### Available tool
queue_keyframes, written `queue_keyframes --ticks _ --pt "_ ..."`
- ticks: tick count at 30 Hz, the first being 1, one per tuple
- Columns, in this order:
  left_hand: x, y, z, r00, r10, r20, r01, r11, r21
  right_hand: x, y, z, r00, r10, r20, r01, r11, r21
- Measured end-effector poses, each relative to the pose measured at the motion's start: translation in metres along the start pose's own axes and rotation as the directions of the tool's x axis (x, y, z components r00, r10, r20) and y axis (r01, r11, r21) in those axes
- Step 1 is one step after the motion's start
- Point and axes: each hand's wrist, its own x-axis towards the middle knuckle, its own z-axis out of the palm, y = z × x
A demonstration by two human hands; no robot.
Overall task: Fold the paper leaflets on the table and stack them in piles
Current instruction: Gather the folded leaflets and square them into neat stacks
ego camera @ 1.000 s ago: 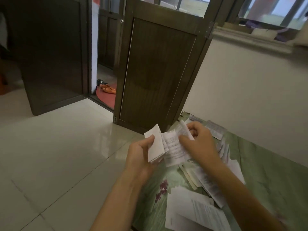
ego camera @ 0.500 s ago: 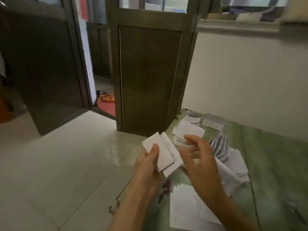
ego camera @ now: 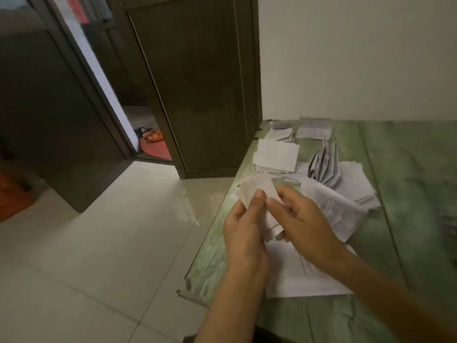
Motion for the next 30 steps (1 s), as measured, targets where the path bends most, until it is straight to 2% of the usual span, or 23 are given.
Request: queue_keyframes --ticks 2,5,7,10,13,17,19,21,24,28,30 --pt "0.001 0.003 0.001 0.999 0.029 0.046 -0.031 0.998 0.053 -0.001 0.000 -0.008 1.000 0.029 0.009 -0.030 0.999 0.044" --pt "0.008 0.006 -0.006 0.986 0.152 0.071 -0.166 0.951 0.263 0.001 0.001 -0.018 0.998 0.043 0.043 -0.042 0.998 -0.037" --pt "0.010 0.008 -0.010 0.978 0.173 0.118 -0.204 0.915 0.348 0.002 0.000 -0.020 0.995 0.061 0.084 -0.058 0.998 -0.037" --pt "0.011 0.011 -0.015 0.976 0.134 0.174 -0.195 0.891 0.411 0.002 0.000 -0.021 0.991 0.068 0.112 -0.066 0.997 -0.029" --pt "0.013 0.011 -0.022 0.962 0.172 0.211 -0.255 0.839 0.480 0.004 -0.002 -0.025 0.985 0.095 0.146 -0.090 0.995 -0.037" --pt "0.010 0.012 -0.026 0.948 0.202 0.248 -0.303 0.816 0.493 0.007 -0.005 -0.034 0.947 0.143 0.287 -0.094 0.979 -0.179" --pt "0.010 0.011 -0.029 0.944 0.245 0.223 -0.328 0.792 0.516 0.007 -0.003 -0.033 0.954 0.123 0.275 -0.070 0.978 -0.194" --pt "0.010 0.010 -0.030 0.944 0.267 0.195 -0.331 0.787 0.520 0.006 0.000 -0.029 0.975 0.093 0.201 -0.056 0.982 -0.183" --pt "0.008 0.011 -0.031 0.944 0.267 0.192 -0.329 0.790 0.518 0.006 0.003 -0.026 0.988 0.077 0.133 -0.050 0.979 -0.198" --pt "0.008 0.011 -0.035 0.963 0.193 0.187 -0.267 0.769 0.581 0.008 -0.003 -0.033 0.974 0.047 0.222 0.011 0.968 -0.250" --pt "0.006 0.012 -0.035 0.957 0.102 0.271 -0.256 0.739 0.623 0.009 -0.006 -0.036 0.965 0.030 0.261 0.044 0.961 -0.273"
